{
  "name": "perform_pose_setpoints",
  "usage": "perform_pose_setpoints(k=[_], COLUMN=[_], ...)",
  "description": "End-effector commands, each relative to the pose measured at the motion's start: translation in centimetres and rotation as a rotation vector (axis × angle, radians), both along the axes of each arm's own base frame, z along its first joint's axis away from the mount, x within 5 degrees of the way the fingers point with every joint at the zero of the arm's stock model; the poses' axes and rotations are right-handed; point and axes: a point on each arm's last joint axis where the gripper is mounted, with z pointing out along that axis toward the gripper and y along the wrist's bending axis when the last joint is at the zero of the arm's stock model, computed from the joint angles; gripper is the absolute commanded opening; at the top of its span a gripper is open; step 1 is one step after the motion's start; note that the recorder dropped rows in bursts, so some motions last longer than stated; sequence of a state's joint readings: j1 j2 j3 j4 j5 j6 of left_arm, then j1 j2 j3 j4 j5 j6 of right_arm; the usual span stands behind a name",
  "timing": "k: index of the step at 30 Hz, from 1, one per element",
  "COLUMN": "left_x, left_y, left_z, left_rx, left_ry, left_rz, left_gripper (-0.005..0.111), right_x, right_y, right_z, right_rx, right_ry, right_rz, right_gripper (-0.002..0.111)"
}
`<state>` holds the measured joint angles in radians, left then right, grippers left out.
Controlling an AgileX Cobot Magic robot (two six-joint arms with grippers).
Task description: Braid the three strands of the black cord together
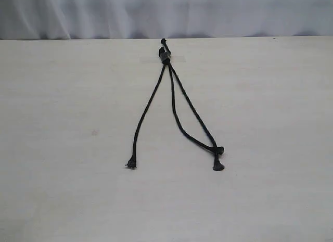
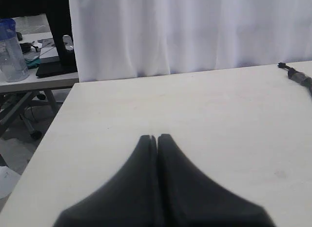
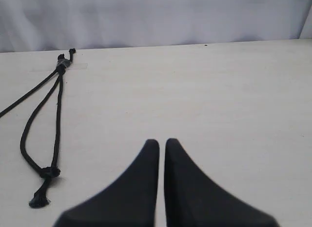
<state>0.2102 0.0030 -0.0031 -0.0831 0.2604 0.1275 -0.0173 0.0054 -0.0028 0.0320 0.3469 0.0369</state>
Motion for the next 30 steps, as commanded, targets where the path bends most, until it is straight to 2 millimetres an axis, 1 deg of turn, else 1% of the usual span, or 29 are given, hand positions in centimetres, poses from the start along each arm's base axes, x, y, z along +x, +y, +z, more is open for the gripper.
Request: perform_pose_setpoints(k=[1, 21, 26, 30], left_x=[0.0, 0.0, 0.0, 0.0], left_y=[0.0, 0.0, 0.0, 0.0], left_z=[0.0, 0.0, 0.0, 0.0], left_rx=[0.008, 0.023, 0.023, 0.023], left_ry=[-0.012, -0.004, -0.004, -0.004], left_rz=[0.000, 0.001, 0.001, 0.001], left_gripper=[0.000, 0.000, 0.000, 0.000], right_x=[0.0, 0.0, 0.2, 0.3], right_y=[0.0, 0.0, 0.0, -0.1], right_z=[0.0, 0.1, 1.0, 2.6], right_rx=[0.005, 0.006, 0.004, 0.001], right_ry=[-0.015, -0.022, -0.126, -0.303], right_rz=[-0.004, -0.004, -0.007, -0.013], right_gripper=[0.004, 0.004, 0.004, 0.004])
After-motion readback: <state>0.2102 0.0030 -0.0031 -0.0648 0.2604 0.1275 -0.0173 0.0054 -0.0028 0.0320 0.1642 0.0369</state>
